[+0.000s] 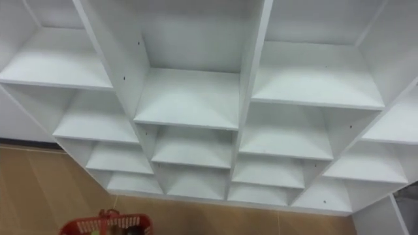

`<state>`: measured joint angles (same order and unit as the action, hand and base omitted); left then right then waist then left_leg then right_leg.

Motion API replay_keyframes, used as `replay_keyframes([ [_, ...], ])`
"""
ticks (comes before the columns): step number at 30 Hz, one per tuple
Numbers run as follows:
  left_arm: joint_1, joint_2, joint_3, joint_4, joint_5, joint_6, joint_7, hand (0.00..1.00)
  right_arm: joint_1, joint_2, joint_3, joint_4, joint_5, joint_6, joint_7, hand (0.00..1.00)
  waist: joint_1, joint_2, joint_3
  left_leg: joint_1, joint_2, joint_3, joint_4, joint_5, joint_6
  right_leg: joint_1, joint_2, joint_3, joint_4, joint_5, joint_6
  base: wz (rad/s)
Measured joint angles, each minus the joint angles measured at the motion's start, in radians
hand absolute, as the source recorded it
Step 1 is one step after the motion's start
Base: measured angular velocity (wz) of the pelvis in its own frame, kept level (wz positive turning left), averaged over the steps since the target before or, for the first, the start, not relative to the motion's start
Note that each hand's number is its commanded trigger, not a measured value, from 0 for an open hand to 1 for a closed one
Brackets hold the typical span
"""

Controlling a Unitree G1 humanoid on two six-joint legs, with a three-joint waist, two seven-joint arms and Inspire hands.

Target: Collect fruits from the closet

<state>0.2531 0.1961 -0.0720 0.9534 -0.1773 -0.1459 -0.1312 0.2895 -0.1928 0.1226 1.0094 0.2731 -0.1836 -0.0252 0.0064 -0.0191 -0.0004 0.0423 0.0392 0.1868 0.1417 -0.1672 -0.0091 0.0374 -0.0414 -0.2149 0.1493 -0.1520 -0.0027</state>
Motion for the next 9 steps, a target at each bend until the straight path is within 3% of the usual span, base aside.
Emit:
replay_keyframes([
  [4, 0.001, -0.023, 0.070, 0.010, 0.023, 0.044, 0.004, 1.00, -0.032, 0.014, -0.054, 0.125, 0.079, 0.035, 0.047, 0.00, -0.004, -0.001, 0.0015, 0.013, -0.002, 0.002, -0.005, 0.000, 0.000, 0.012, 0.004, 0.000, -0.001, -0.001, 0.001, 0.00],
  [9, -0.020, -0.023, 0.071, 0.013, 0.048, 0.094, 0.002, 1.00, -0.061, 0.019, -0.082, 0.169, 0.076, 0.082, 0.060, 0.00, -0.005, -0.006, 0.0048, 0.030, -0.003, 0.003, -0.007, -0.001, 0.000, 0.020, 0.002, 0.006, -0.008, -0.006, 0.002, 0.00],
])
